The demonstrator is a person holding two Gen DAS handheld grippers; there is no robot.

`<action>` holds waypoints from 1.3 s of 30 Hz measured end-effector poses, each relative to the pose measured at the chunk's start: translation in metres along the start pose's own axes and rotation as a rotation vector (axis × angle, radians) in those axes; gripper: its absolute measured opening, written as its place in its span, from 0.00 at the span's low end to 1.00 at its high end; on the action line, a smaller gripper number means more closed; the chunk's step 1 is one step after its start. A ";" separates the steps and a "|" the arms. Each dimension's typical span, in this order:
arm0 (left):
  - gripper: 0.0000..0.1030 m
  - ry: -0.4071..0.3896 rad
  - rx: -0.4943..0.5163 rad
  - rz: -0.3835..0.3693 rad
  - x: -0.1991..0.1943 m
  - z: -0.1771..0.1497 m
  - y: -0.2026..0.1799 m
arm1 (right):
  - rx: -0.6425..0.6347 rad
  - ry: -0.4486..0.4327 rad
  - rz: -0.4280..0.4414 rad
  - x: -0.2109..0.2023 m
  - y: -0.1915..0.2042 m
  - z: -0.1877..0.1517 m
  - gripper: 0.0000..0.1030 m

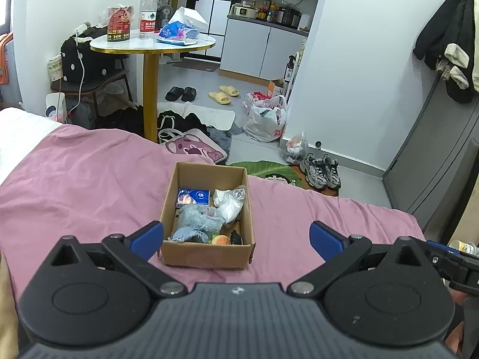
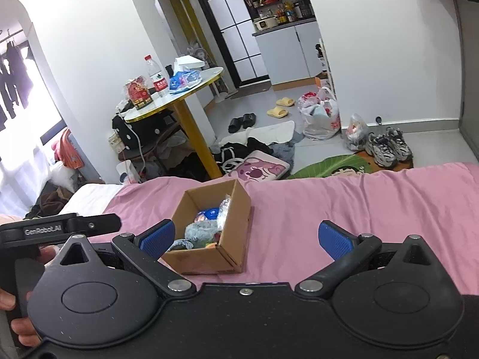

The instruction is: Organize soft objects

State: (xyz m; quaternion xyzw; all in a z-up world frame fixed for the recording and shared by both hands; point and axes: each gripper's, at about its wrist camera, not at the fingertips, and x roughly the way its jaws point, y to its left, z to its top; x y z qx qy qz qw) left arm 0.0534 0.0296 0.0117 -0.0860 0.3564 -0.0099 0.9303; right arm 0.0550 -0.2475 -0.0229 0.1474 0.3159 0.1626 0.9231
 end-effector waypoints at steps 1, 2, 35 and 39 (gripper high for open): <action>1.00 0.002 -0.001 0.001 -0.002 -0.001 0.000 | -0.003 0.000 -0.007 -0.002 0.000 -0.002 1.00; 1.00 0.003 -0.004 -0.001 -0.004 -0.002 0.001 | -0.007 0.000 -0.013 -0.004 0.001 -0.003 1.00; 1.00 -0.013 0.073 -0.011 -0.045 -0.022 -0.013 | -0.094 -0.003 -0.043 -0.050 0.010 -0.013 1.00; 1.00 -0.013 0.086 -0.006 -0.045 -0.022 -0.015 | -0.088 -0.001 -0.048 -0.050 0.010 -0.013 1.00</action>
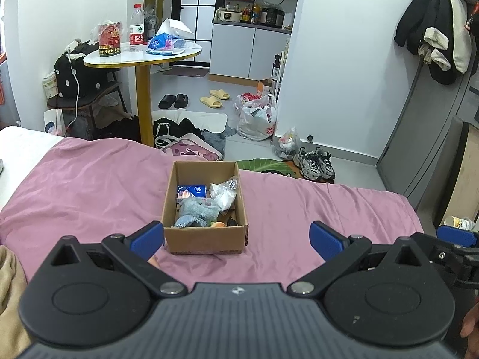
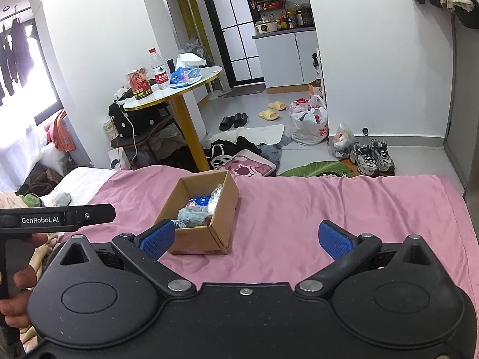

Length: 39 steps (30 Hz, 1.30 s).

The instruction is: Organize soft objects

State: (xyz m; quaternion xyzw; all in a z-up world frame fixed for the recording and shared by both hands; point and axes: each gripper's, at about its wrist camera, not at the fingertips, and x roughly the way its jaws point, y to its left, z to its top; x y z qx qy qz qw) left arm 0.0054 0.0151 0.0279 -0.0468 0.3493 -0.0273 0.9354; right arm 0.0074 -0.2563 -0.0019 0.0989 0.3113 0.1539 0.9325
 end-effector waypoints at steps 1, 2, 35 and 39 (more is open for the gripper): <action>1.00 0.000 0.000 0.000 0.000 0.000 0.000 | 0.001 0.001 0.000 0.000 0.000 0.000 1.00; 1.00 0.000 -0.001 0.000 -0.001 0.000 0.000 | 0.003 0.002 -0.001 0.001 0.000 0.001 1.00; 1.00 -0.004 -0.001 0.016 -0.005 0.001 0.010 | -0.002 0.014 -0.010 0.003 0.005 0.000 1.00; 1.00 -0.003 -0.002 0.018 -0.006 0.000 0.012 | -0.005 0.016 -0.010 0.003 0.005 0.000 1.00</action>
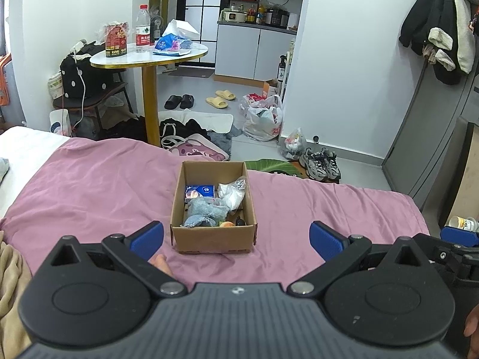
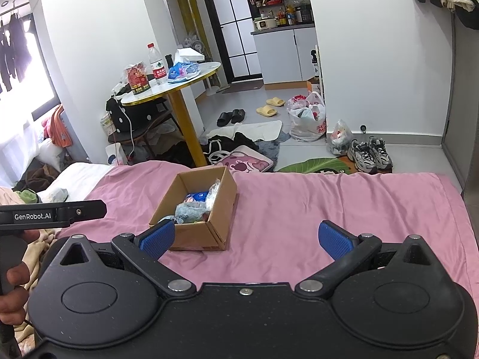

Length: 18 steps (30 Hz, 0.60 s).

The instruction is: Organize soft objects

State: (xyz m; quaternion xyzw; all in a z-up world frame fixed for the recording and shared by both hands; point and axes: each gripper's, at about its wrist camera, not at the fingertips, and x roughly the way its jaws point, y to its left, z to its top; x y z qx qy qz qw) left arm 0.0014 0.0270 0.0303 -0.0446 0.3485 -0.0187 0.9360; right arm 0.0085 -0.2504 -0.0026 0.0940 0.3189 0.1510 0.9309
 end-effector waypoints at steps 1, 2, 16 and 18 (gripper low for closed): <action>1.00 0.000 0.001 0.001 0.000 0.000 0.000 | -0.001 0.000 -0.001 0.000 0.000 0.000 1.00; 1.00 0.000 0.000 0.000 0.000 0.000 0.000 | 0.000 0.000 -0.001 0.000 0.000 0.000 1.00; 1.00 -0.002 0.011 0.003 0.000 -0.002 0.003 | 0.002 0.002 -0.005 0.001 -0.005 -0.003 1.00; 1.00 -0.001 0.015 0.000 0.000 -0.004 0.003 | 0.003 0.002 -0.005 0.001 -0.004 -0.003 1.00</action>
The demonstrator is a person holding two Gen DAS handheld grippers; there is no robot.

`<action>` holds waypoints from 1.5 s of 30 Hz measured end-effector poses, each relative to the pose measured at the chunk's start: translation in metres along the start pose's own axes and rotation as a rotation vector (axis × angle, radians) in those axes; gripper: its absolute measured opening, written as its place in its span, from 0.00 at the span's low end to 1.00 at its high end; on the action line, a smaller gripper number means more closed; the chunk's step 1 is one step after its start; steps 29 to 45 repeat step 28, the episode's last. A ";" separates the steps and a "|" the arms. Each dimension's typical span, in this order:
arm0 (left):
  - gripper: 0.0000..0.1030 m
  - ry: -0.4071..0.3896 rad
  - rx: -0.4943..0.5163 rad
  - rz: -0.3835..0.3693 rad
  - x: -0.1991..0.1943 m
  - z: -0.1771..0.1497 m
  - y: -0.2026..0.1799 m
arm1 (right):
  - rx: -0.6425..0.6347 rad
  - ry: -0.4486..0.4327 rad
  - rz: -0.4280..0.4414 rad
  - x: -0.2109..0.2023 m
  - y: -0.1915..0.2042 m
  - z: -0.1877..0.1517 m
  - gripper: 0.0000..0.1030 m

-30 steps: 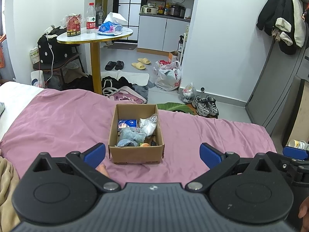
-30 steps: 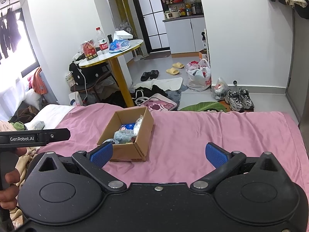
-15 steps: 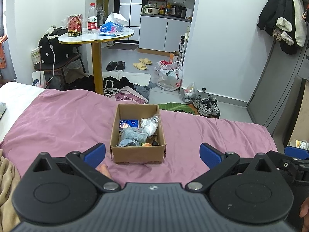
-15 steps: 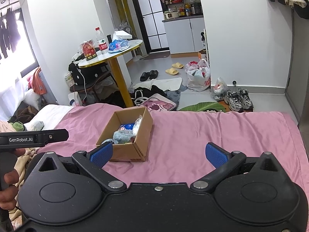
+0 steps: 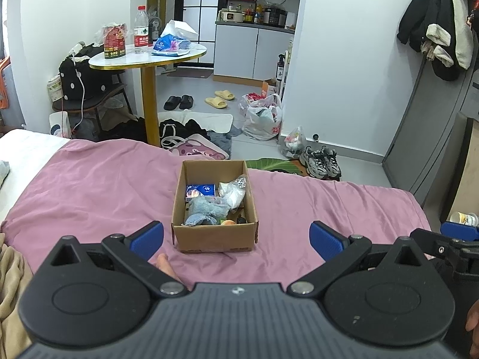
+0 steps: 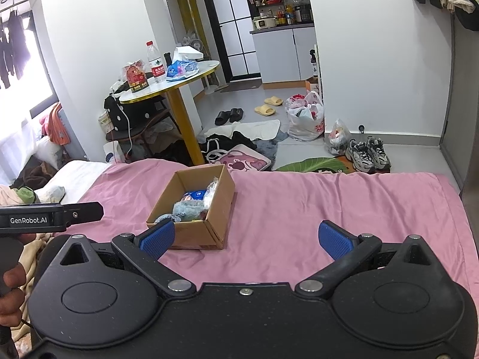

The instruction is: Organize soft objects

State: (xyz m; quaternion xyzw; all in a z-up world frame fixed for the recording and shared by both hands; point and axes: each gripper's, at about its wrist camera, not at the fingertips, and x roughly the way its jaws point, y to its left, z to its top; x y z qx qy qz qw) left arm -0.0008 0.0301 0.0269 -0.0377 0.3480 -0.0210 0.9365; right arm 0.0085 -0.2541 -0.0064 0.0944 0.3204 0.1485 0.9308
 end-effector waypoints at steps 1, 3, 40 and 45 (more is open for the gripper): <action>1.00 0.000 0.000 0.000 0.000 0.000 0.001 | 0.000 0.001 0.000 0.000 0.000 0.000 1.00; 1.00 -0.001 -0.001 -0.001 0.000 -0.001 0.000 | -0.002 0.004 -0.003 0.000 -0.002 0.001 1.00; 1.00 -0.003 0.015 -0.010 0.006 -0.008 -0.012 | 0.009 0.037 -0.017 0.005 -0.004 -0.001 1.00; 1.00 -0.003 0.015 -0.010 0.006 -0.008 -0.012 | 0.009 0.037 -0.017 0.005 -0.004 -0.001 1.00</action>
